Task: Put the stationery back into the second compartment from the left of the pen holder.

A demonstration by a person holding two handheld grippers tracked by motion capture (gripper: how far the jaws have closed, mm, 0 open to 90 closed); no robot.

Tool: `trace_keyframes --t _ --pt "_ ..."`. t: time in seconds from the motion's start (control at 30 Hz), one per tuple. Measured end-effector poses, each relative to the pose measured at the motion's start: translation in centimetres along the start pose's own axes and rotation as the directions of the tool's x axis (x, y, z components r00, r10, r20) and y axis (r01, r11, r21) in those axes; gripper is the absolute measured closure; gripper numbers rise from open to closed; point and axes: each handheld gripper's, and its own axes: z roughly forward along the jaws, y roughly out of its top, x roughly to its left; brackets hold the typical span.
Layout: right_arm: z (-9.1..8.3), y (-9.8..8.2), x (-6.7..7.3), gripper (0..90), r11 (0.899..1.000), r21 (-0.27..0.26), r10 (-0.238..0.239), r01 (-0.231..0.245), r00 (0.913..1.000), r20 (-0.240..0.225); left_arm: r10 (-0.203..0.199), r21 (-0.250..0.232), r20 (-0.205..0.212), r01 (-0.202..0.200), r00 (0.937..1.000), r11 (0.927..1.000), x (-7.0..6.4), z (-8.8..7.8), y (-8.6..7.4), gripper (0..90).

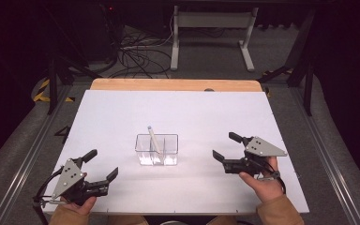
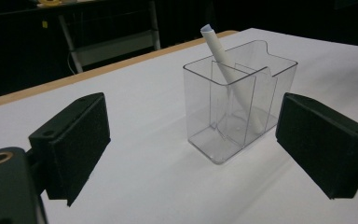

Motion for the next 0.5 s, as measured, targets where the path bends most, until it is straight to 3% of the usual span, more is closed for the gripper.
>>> trace_keyframes --t 0.27,0.37,0.5 --pt "-1.7 -2.8 -0.5 12.2 0.999 0.006 0.050 -0.050 0.9987 0.010 0.008 0.002 -0.001 -0.008 1.0000 1.0000 0.3 0.3 -0.2 10.2" --pt "-2.0 -3.4 -0.8 12.0 0.997 0.050 0.063 -0.063 0.9979 0.015 0.012 0.006 0.003 -0.012 0.9999 0.9999 0.4 0.5 -0.3 9.8" --pt "-1.8 -3.8 -0.9 7.2 0.992 0.125 0.015 -0.020 0.9991 0.039 0.017 0.001 0.005 -0.017 0.9998 0.9999 0.7 0.5 -0.5 9.3"
